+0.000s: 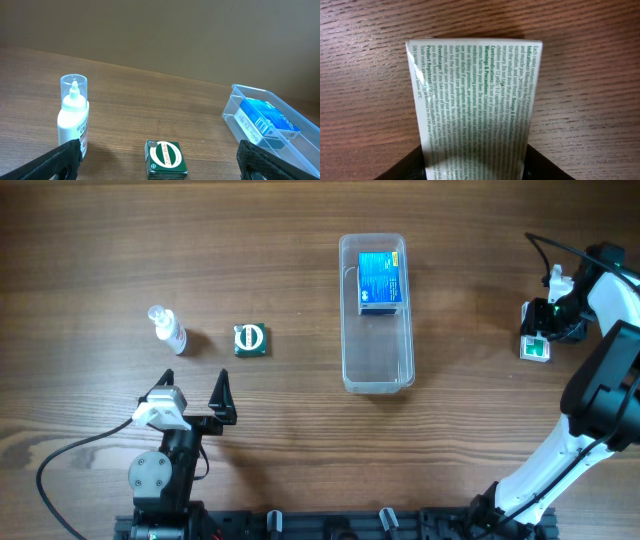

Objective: Pack container
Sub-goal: 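Grasp the white-green medicine box with the right gripper and lift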

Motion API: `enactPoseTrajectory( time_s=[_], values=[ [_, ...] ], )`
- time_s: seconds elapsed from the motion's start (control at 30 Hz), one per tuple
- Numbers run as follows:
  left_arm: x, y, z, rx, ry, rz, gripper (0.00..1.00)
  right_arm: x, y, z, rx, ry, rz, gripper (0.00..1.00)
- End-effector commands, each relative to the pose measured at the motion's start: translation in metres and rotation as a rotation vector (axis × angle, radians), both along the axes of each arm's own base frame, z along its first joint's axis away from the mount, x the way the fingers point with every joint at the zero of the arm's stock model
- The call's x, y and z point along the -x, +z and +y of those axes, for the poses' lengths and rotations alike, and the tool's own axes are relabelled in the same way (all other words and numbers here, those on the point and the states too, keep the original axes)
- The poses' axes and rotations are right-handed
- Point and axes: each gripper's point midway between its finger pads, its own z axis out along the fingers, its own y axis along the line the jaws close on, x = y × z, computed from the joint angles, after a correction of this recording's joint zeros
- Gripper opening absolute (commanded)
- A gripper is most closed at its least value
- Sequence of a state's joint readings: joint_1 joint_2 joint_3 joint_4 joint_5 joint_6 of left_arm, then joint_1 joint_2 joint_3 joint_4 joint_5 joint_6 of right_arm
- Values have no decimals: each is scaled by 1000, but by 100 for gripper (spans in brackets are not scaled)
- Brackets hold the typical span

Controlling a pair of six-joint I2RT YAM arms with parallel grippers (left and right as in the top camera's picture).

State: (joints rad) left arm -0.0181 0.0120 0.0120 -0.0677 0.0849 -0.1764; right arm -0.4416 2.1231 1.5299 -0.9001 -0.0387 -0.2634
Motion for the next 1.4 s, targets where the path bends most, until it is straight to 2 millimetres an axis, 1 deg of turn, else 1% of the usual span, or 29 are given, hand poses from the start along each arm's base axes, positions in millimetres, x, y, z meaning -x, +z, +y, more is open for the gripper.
enactPoseTrajectory(
  time_s=[0.0, 0.1, 0.17, 0.23, 0.33, 0.4, 0.47, 0.5, 0.53, 0.57, 0.6, 0.67, 0.77, 0.87, 1.13, 1.23, 1.3, 1.37],
  values=[
    [0, -2, -1, -11, -9, 1, 100, 4, -6, -4, 10, -38, 21, 54],
    [0, -2, -1, -11, -9, 1, 100, -1, -2, -4, 4, -64, 6, 54],
    [0, -2, -1, -11, -9, 1, 100, -6, 6, -2, -15, -66, -9, 54],
    [0, -2, -1, -11, -9, 1, 100, -15, 19, 3, -57, -62, -34, 54],
    [0, -2, -1, -11, -9, 1, 100, -28, 46, 17, -126, -44, -79, 55],
    [0, -2, -1, -11, -9, 1, 100, -36, 65, 26, -140, -21, -109, 55],
    [0, -2, -1, -11, -9, 1, 100, -43, 84, 38, -131, 13, -130, 55],
    [0, -2, -1, -11, -9, 1, 100, -44, 88, 40, -115, 22, -134, 55],
    [0, -2, -1, -11, -9, 1, 100, -44, 88, 35, -61, 22, -122, 57],
    [0, -2, -1, -11, -9, 1, 100, -39, 85, 19, 33, -36, -89, 64],
    [0, -2, -1, -11, -9, 1, 100, -35, 82, 14, 64, -40, -71, 65],
    [0, -2, -1, -11, -9, 1, 100, -29, 77, 9, 91, -25, -42, 67],
    [0, -2, -1, -11, -9, 1, 100, -19, 64, 6, 98, 6, -12, 70],
    [0, -2, -1, -11, -9, 1, 100, -12, 50, 1, 100, -10, 3, 70],
    [0, -2, -1, -11, -9, 1, 100, 1, 11, 6, 95, -11, 16, 70],
    [0, -2, -1, -11, -9, 1, 100, 4, 5, 7, 93, -12, 20, 68],
    [0, -2, -1, -11, -9, 1, 100, 4, 5, 6, 94, -13, 19, 62],
    [0, -2, -1, -11, -9, 1, 100, 3, 5, 6, 94, -13, 18, 58]
  ],
)
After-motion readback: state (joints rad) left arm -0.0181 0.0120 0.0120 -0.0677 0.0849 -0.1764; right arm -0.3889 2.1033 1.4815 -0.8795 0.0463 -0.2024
